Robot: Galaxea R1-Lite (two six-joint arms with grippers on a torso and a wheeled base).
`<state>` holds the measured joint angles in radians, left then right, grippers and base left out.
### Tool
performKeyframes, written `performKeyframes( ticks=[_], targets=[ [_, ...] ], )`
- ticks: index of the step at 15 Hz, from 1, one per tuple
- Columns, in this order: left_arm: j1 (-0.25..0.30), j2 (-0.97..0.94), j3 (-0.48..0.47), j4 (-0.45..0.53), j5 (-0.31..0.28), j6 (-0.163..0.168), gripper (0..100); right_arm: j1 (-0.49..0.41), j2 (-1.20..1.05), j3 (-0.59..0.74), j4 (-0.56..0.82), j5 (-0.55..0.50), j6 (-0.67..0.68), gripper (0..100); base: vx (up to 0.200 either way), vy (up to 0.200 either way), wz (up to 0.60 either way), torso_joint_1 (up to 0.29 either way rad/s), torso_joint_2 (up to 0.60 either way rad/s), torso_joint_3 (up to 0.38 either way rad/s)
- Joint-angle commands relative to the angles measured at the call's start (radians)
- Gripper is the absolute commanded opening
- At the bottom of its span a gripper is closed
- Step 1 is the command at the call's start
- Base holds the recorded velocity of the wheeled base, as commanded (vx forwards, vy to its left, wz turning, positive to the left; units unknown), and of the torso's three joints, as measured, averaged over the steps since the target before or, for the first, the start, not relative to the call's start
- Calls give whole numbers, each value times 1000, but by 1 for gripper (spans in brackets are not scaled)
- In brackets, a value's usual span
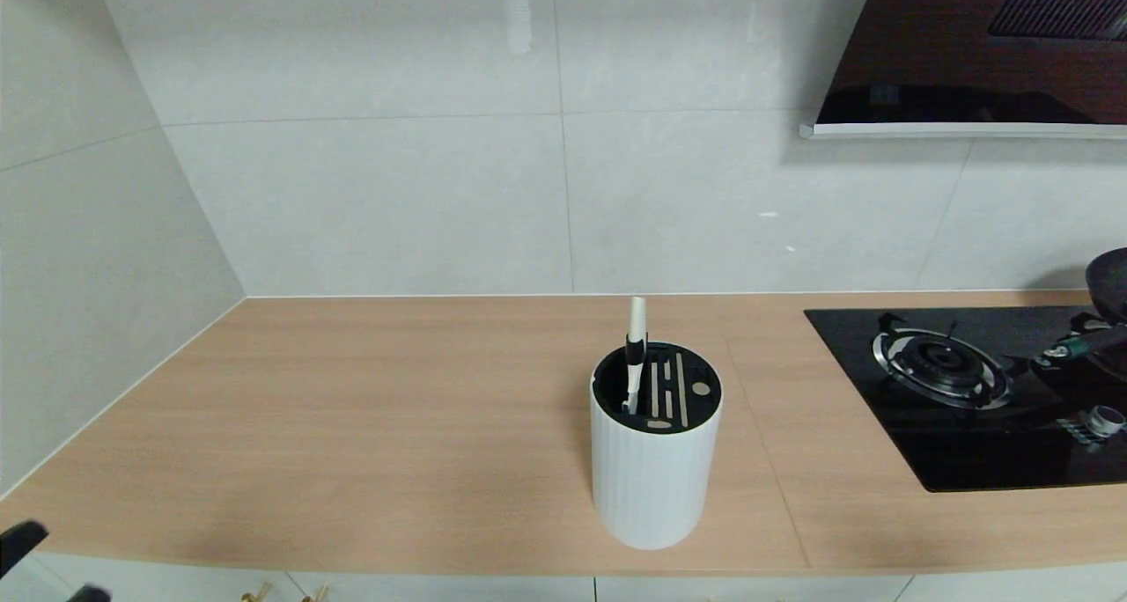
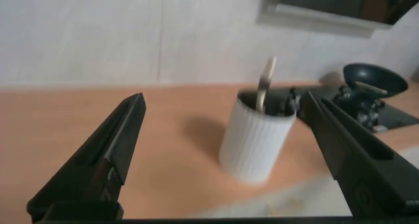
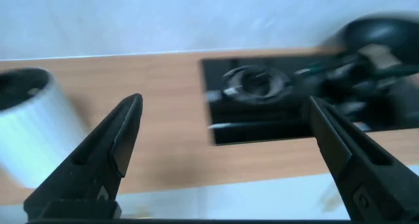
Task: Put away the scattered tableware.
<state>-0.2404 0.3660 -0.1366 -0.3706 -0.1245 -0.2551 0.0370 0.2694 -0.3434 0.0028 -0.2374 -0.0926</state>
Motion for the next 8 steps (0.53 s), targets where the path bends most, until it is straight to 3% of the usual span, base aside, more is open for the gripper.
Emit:
performKeyframes(
  ticks=[1, 4, 6, 7, 8],
  targets=[
    [110, -268, -9, 133, 14, -21, 100, -57, -188, 3, 22, -19, -38, 100, 0, 0, 0, 0, 0, 0],
    [210, -309, 12, 122, 8, -12, 100, -63, -203, 29, 2, -102, -33, 100, 0, 0, 0, 0, 0, 0],
    [247, -366, 80, 125, 12, -1, 100, -72, -202, 73, -27, -131, -26, 100, 0, 0, 0, 0, 0, 0],
    [247, -364, 109, 111, 34, 14, 100, -75, -202, 90, -47, -152, -26, 100, 0, 0, 0, 0, 0, 0],
    [247, -364, 137, 102, 98, 30, 100, -75, -202, 133, -87, -184, -26, 100, 0, 0, 0, 0, 0, 0]
  ],
)
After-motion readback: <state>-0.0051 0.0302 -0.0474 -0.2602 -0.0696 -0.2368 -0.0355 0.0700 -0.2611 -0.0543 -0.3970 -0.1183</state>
